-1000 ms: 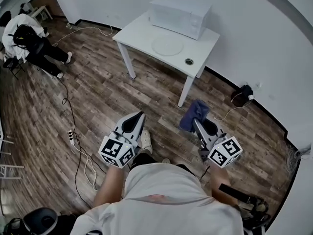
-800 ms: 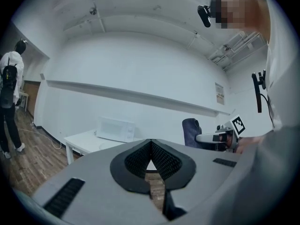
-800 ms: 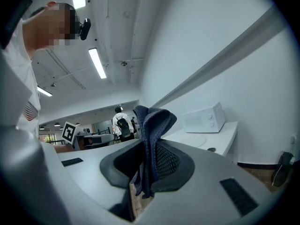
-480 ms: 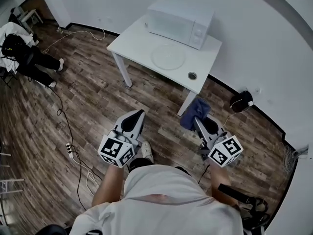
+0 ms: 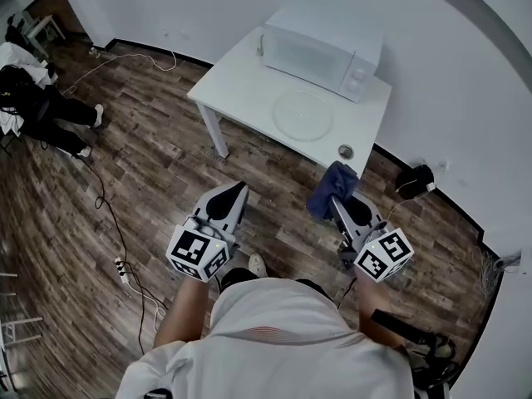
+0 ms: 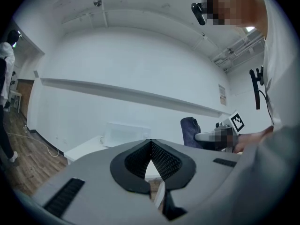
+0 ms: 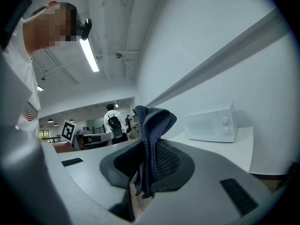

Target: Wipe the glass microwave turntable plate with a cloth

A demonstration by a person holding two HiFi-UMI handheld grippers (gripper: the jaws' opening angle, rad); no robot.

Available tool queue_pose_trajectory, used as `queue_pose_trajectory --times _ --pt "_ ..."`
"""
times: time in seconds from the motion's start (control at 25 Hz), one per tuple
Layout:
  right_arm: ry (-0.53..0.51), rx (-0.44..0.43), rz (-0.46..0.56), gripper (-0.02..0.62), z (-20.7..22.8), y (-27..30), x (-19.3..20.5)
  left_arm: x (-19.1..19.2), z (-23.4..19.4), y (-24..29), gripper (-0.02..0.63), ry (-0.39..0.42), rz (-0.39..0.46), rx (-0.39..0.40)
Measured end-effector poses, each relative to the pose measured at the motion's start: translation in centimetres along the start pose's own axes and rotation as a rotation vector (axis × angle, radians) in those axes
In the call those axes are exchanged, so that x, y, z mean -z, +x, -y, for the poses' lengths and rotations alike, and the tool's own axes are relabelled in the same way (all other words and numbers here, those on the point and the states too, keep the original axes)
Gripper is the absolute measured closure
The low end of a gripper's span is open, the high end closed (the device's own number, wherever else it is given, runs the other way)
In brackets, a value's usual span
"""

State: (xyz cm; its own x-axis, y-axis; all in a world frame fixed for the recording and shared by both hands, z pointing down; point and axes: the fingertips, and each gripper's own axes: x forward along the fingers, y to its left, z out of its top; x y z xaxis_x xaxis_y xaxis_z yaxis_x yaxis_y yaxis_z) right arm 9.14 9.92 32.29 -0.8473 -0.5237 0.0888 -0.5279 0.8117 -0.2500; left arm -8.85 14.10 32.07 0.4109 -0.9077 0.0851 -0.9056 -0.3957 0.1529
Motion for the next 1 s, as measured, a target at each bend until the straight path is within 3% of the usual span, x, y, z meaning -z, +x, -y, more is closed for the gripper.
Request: queue_pose_trajectory --times 0.24,0.64,0.8,1.0 --pt "0.002 0.003 -0.019 0.534 -0.7 4.6 0.3 0.4 -4.9 1.0 0.595 -0.029 -0.005 0.015" --pt "-0.01 0.036 -0.058 0.534 0.7 7.5 0.1 0.4 -7.6 2.7 0.595 -0.069 0.024 0.055" --pt "-0.005 0.043 -0.034 0.534 2.6 9.3 -0.4 0.4 -9.0 4.2 0.595 -0.057 0.015 0.047" --pt "0.0 0.052 -0.017 0.534 7.8 12.8 -2.1 -0.8 -12.0 9.9 0.595 -0.038 0.005 0.047"
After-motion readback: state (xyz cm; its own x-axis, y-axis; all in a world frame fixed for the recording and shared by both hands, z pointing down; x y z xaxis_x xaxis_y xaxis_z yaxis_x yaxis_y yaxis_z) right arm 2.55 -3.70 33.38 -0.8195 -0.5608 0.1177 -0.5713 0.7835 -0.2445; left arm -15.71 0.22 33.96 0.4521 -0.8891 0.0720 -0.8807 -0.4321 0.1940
